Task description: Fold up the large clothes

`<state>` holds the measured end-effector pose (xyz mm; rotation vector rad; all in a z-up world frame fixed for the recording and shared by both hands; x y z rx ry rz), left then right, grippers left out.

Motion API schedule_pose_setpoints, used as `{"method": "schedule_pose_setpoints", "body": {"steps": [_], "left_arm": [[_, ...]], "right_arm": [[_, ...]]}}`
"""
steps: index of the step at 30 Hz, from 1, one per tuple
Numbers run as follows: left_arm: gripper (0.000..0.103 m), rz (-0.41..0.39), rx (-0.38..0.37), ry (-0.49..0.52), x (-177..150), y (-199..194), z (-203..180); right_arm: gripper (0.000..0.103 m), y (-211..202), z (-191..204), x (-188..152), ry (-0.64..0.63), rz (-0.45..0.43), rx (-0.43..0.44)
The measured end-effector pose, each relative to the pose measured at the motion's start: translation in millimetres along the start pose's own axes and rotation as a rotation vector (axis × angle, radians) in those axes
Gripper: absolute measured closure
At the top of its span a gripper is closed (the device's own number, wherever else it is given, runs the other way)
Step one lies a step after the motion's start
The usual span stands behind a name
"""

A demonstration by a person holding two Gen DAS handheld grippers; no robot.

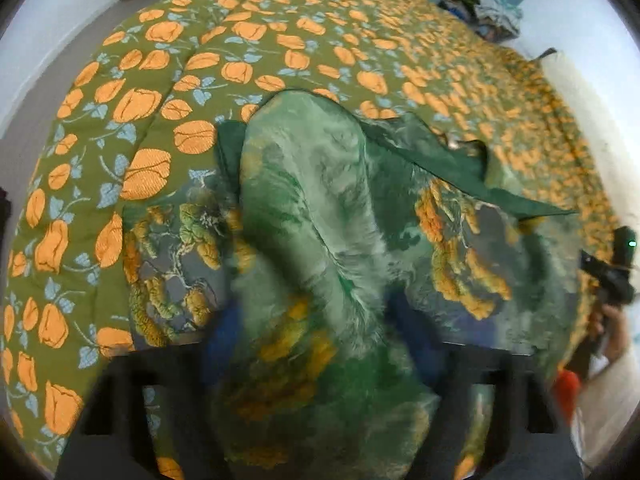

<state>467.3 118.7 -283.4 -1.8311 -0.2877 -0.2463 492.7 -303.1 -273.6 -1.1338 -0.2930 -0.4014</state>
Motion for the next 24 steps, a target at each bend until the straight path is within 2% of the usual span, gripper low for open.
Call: {"method": "schedule_pose_setpoints", "body": {"steps": [1, 2, 3, 6, 9, 10, 13, 15, 16, 19, 21, 24], "left_arm": [[0.089, -0.007, 0.018, -0.007, -1, -4, 2], [0.094, -0.020, 0.020, -0.015, -1, -10, 4], [0.094, -0.047, 0.021, -0.021, 1, -21, 6], [0.096, -0.145, 0.014, -0.020, 10, -63, 8], [0.096, -0.283, 0.020, -0.003, 32, -100, 3], [0.096, -0.342, 0.063, 0.016, 42, -108, 1], [0.096, -0.436, 0.208, 0.069, 66, -95, -3], [0.095, -0.416, 0.256, 0.060, 70, -68, 8], [0.095, -0.376, 0.262, 0.028, 69, -44, 18], [0.092, -0.300, 0.263, -0.037, 55, 4, 37], [0.088, -0.299, 0.268, -0.051, 46, 19, 41], [0.084, -0.306, 0.247, -0.068, 40, 30, 47]], "right_arm": [[0.066, -2, 0, -1, -0.023, -0.006, -0.040], [0.087, -5, 2, -1, -0.049, -0.015, -0.087], [0.087, -13, 7, 0, -0.085, -0.032, -0.129], [0.090, -45, 28, 9, -0.179, -0.116, -0.179], [0.091, -74, 49, 38, -0.213, -0.233, -0.178], [0.091, -77, 53, 48, -0.219, -0.264, -0.187], [0.091, -69, 59, 76, -0.219, -0.319, -0.229], [0.091, -44, 49, 85, -0.203, -0.308, -0.265], [0.091, -29, 43, 84, -0.199, -0.292, -0.282], [0.091, 18, 14, 65, -0.163, -0.185, -0.328], [0.091, 46, -3, 48, -0.140, -0.136, -0.340], [0.089, 55, -18, 39, -0.098, -0.147, -0.303]]}}
Point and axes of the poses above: each gripper's, at about its wrist camera, not at the fingertips, and y roughly the way its jaws point, z to its left, x to its top, the point moved 10 cm from there along y, roughly the way its jaws point, and after that the axes turned 2 degrees about x, right-handed, at the moved point
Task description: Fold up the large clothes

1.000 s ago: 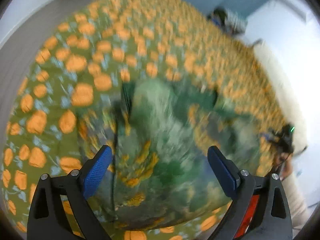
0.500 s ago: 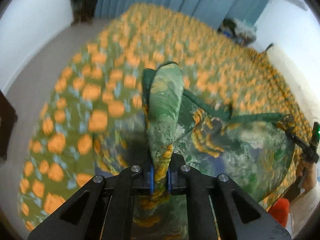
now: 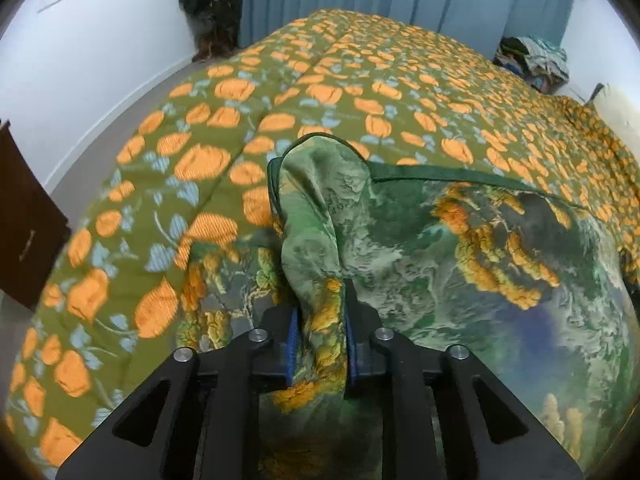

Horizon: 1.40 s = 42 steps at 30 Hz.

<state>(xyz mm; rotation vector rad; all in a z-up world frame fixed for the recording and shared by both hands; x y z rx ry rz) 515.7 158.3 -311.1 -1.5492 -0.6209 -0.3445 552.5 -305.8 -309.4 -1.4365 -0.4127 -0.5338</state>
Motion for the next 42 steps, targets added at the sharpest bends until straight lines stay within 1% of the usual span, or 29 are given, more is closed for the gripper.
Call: {"method": "schedule_pose_setpoints", "body": {"steps": [3, 7, 14, 21, 22, 24, 25, 26, 27, 28, 30, 32, 33, 34, 36, 38, 39, 41, 42], "left_arm": [[0.081, -0.010, -0.024, -0.017, -6, 6, 4], [0.080, -0.038, -0.030, -0.017, -9, 13, 3], [0.079, -0.059, -0.081, -0.059, -9, 17, 5], [0.077, -0.061, -0.077, -0.061, -7, 15, 5], [0.074, -0.055, -0.075, -0.060, -6, 12, 5], [0.057, -0.033, -0.081, -0.070, -4, 0, 8], [0.037, -0.023, -0.092, -0.084, -2, -7, 12], [0.022, -0.025, -0.101, -0.106, 1, -19, 20], [0.019, -0.040, -0.095, -0.123, 4, -29, 27], [0.018, -0.056, -0.082, -0.138, 5, -38, 36], [0.018, -0.060, -0.065, -0.154, 6, -55, 51], [0.018, -0.062, -0.046, -0.134, 4, -66, 55], [0.018, -0.070, -0.042, -0.105, 1, -72, 52], [0.018, -0.075, -0.040, -0.071, -2, -76, 47], [0.017, -0.063, -0.022, -0.012, -13, -76, 38], [0.017, -0.031, 0.000, 0.010, -25, -68, 34], [0.017, -0.012, 0.013, 0.005, -31, -62, 36], [0.017, 0.015, 0.020, -0.016, -39, -55, 41], [0.017, 0.020, 0.016, -0.032, -40, -55, 44]], "right_arm": [[0.086, 11, -10, -5, 0.046, -0.002, 0.037], [0.086, 22, -7, -10, 0.062, -0.019, 0.045], [0.086, 25, -8, -14, 0.093, -0.052, 0.071], [0.086, 25, -10, -13, 0.113, -0.062, 0.094], [0.085, 23, -11, -12, 0.115, -0.063, 0.098], [0.083, 17, -12, -10, 0.125, -0.067, 0.112], [0.082, 12, -14, -8, 0.134, -0.067, 0.119], [0.078, 7, -17, -7, 0.144, -0.068, 0.125], [0.073, -4, -22, -3, 0.164, -0.076, 0.122], [0.061, -13, -27, -1, 0.173, -0.090, 0.111], [0.052, -39, -36, 5, 0.173, -0.138, 0.088], [0.052, -61, -37, 6, 0.147, -0.162, 0.065], [0.052, -77, -32, 4, 0.113, -0.173, 0.060], [0.052, -89, -24, 1, 0.086, -0.180, 0.073], [0.052, -111, -1, -12, 0.025, -0.180, 0.131], [0.052, -123, 22, -30, -0.017, -0.157, 0.211], [0.052, -127, 34, -43, -0.039, -0.137, 0.250], [0.052, -121, 46, -69, -0.064, -0.076, 0.271], [0.052, -111, 45, -83, -0.067, -0.035, 0.248]]}}
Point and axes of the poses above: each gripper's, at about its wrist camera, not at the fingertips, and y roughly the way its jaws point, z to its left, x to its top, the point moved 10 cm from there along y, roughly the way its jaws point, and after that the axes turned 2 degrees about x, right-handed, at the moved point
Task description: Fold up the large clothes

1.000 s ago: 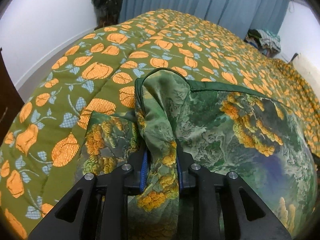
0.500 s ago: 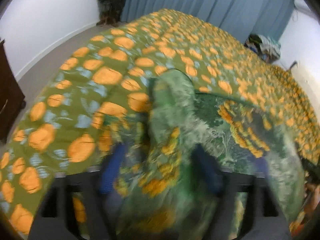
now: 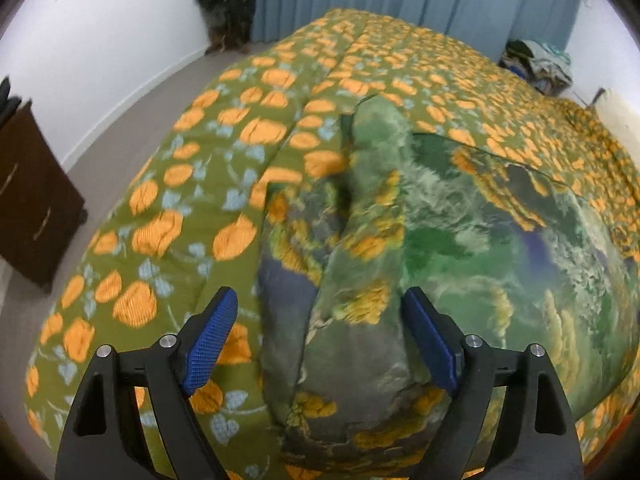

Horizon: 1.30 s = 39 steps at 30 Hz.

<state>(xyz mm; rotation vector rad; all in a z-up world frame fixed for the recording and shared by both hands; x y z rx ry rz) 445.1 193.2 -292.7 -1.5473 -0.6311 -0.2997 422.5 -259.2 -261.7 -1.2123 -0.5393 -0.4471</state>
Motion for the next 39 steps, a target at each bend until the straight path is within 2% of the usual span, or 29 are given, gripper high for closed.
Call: {"method": "schedule_pose_setpoints", "body": {"steps": [2, 4, 7, 10, 12, 14, 15, 17, 20, 23, 25, 30, 39], "left_arm": [[0.017, -0.002, 0.013, -0.008, 1, -7, 5], [0.018, -0.024, 0.045, 0.017, 6, -22, 6], [0.018, -0.091, 0.047, 0.063, 14, -52, -10], [0.016, -0.141, -0.033, 0.137, 22, -75, -58], [0.015, -0.129, -0.131, 0.198, 24, -79, -104], [0.014, -0.093, -0.234, 0.274, 23, -72, -159], [0.014, -0.082, -0.259, 0.305, 23, -67, -179], [0.014, -0.062, -0.278, 0.393, 25, -51, -223], [0.014, -0.032, -0.240, 0.420, 31, -20, -253], [0.015, 0.074, -0.205, 0.383, 26, 24, -260], [0.015, 0.113, -0.171, 0.406, 10, 37, -260], [0.015, 0.052, -0.152, 0.528, -22, 10, -261], [0.015, 0.006, -0.140, 0.612, -62, -25, -255]], "right_arm": [[0.054, 7, -15, -16, 0.006, 0.028, -0.071], [0.055, 0, -27, -17, 0.035, 0.009, -0.123], [0.053, -20, -30, -12, 0.056, -0.029, -0.170], [0.052, -42, -11, -2, 0.022, -0.118, -0.152], [0.052, -47, 8, 2, 0.003, -0.153, -0.097], [0.052, -38, 25, 4, -0.017, -0.148, -0.048], [0.052, -30, 31, 3, -0.034, -0.135, -0.053], [0.052, -18, 28, 1, -0.028, -0.119, -0.069], [0.052, -5, 18, -9, 0.049, -0.086, -0.046], [0.052, -9, 19, -19, 0.041, -0.088, -0.042], [0.052, -8, 19, -23, 0.019, -0.085, -0.046], [0.052, -10, 15, -29, 0.046, -0.085, -0.019], [0.052, -12, 14, -31, 0.054, -0.081, -0.032]]}}
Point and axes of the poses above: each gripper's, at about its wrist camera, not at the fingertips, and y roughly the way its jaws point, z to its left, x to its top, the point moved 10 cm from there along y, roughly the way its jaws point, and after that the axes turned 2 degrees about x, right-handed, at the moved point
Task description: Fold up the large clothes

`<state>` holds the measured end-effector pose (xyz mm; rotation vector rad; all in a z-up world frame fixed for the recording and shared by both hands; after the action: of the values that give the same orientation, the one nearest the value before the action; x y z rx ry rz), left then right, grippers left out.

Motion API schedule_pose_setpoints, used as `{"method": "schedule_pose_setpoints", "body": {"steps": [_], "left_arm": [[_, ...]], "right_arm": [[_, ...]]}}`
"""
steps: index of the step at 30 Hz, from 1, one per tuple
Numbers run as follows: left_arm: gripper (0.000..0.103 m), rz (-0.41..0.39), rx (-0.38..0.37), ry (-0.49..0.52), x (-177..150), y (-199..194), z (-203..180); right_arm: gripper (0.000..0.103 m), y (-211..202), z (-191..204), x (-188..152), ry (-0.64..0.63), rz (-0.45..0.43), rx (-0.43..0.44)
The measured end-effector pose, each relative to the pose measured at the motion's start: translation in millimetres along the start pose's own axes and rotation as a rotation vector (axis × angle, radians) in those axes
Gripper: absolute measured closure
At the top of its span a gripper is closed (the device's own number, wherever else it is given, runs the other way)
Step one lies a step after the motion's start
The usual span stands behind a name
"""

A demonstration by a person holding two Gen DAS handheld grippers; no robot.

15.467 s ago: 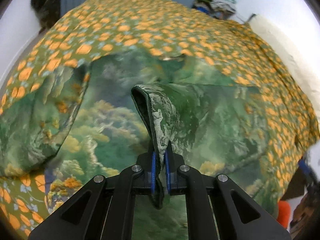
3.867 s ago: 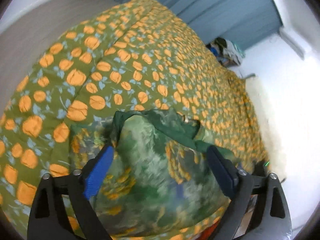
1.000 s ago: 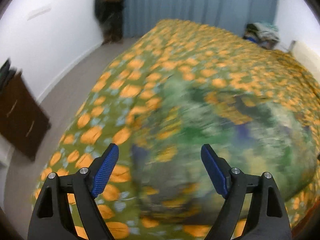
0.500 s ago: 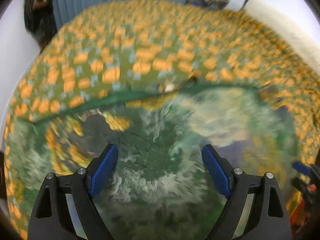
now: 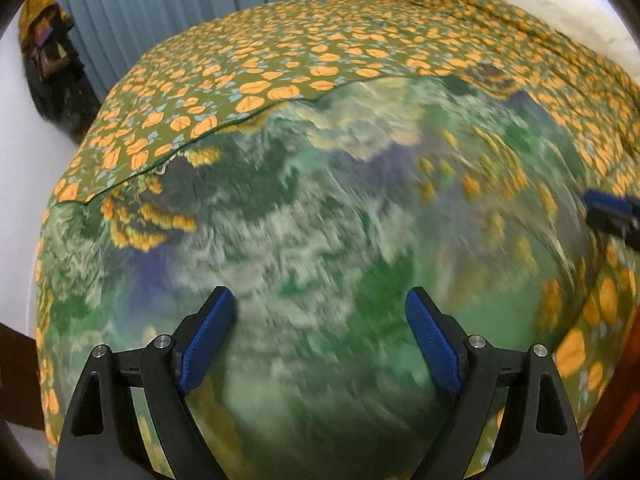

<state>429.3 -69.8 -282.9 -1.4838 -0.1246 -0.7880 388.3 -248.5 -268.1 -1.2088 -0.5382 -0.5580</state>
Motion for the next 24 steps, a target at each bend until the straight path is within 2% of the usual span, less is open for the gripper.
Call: {"method": "schedule_pose_setpoints", "body": {"steps": [8, 24], "left_arm": [[0.014, 0.000, 0.027, 0.004, -21, -11, -12], [0.010, 0.033, 0.065, -0.040, -35, -17, -16]], "right_arm": [[0.052, -6, -4, -12, -0.002, 0.031, -0.043], [0.052, -15, -8, -28, 0.002, 0.050, -0.097]]}}
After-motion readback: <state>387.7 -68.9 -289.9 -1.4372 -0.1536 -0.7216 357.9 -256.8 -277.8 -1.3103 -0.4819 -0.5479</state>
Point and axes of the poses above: each gripper's, at about its wrist camera, not at the fingertips, and y roughly the way its jaws point, z to its left, x to its top, the point moved 10 cm from there along y, roughly the way its jaws point, and after that the axes turned 2 degrees about x, right-handed, at the moved point
